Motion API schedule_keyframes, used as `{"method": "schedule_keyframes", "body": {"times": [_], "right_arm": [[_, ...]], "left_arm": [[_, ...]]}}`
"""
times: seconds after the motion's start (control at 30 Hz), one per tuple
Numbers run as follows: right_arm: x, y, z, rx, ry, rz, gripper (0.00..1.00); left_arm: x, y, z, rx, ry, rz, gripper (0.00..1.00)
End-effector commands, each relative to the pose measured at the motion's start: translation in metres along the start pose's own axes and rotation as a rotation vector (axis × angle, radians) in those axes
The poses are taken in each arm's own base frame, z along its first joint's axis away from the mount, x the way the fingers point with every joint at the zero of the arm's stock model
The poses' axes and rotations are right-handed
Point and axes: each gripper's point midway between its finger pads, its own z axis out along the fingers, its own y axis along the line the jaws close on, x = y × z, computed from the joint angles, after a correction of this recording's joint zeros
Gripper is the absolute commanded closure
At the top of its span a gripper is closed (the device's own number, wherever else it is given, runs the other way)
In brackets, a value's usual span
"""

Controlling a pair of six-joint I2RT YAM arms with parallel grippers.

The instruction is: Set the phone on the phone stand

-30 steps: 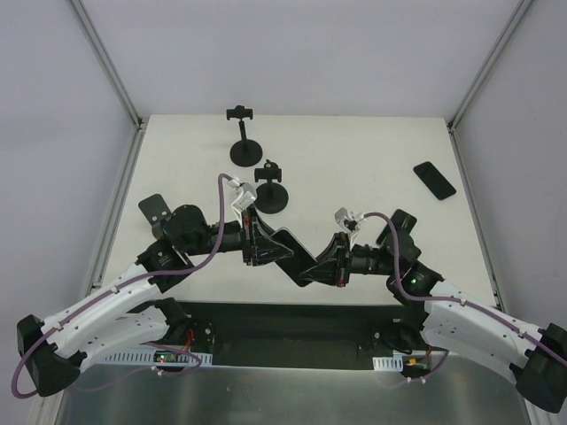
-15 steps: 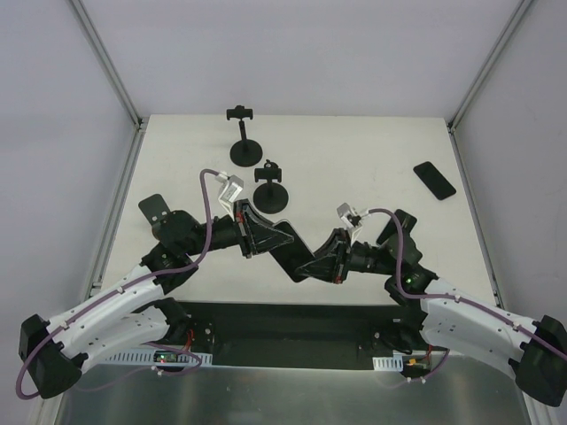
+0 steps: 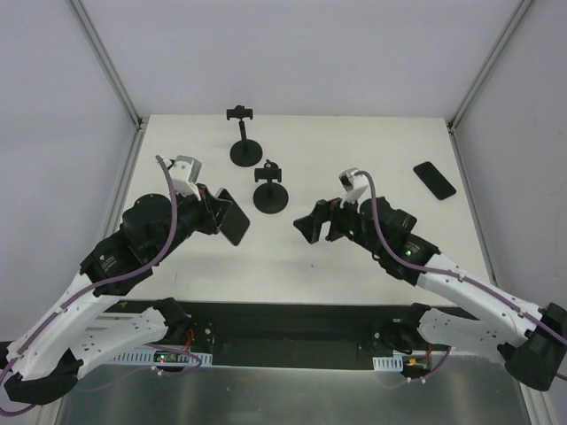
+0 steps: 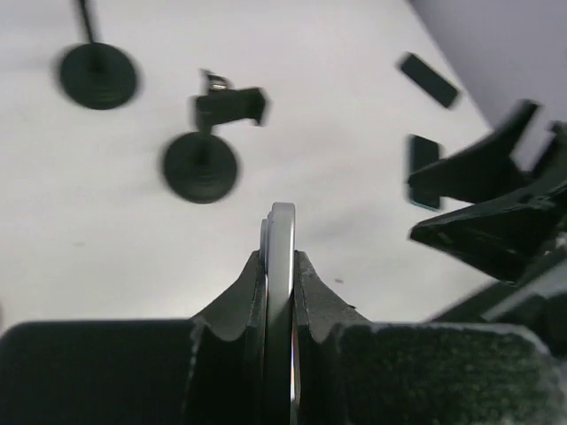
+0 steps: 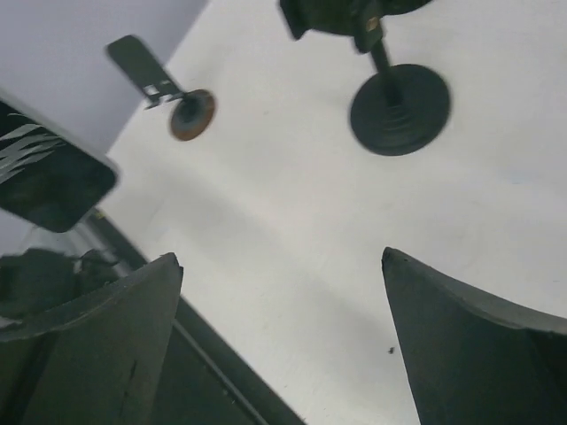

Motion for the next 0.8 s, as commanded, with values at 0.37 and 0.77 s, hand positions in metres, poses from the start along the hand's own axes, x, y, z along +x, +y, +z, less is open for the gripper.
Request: {"method": "schedule_keyframes", "body": {"times": [0.37, 0.77], "right_arm": [[-0.101, -0.046, 0.128, 0.577, 0.042, -0.065, 0.21], [-0.075, -0.050, 0.153, 0.494, 0.109, -0.194, 0.40]], "left_arm": [[-0.095, 0.062, 0.031, -0.397, -0.085, 0.332, 1.00], [-0.069, 0.116, 0.046, -0.386, -0.151, 0.189, 1.00]]}}
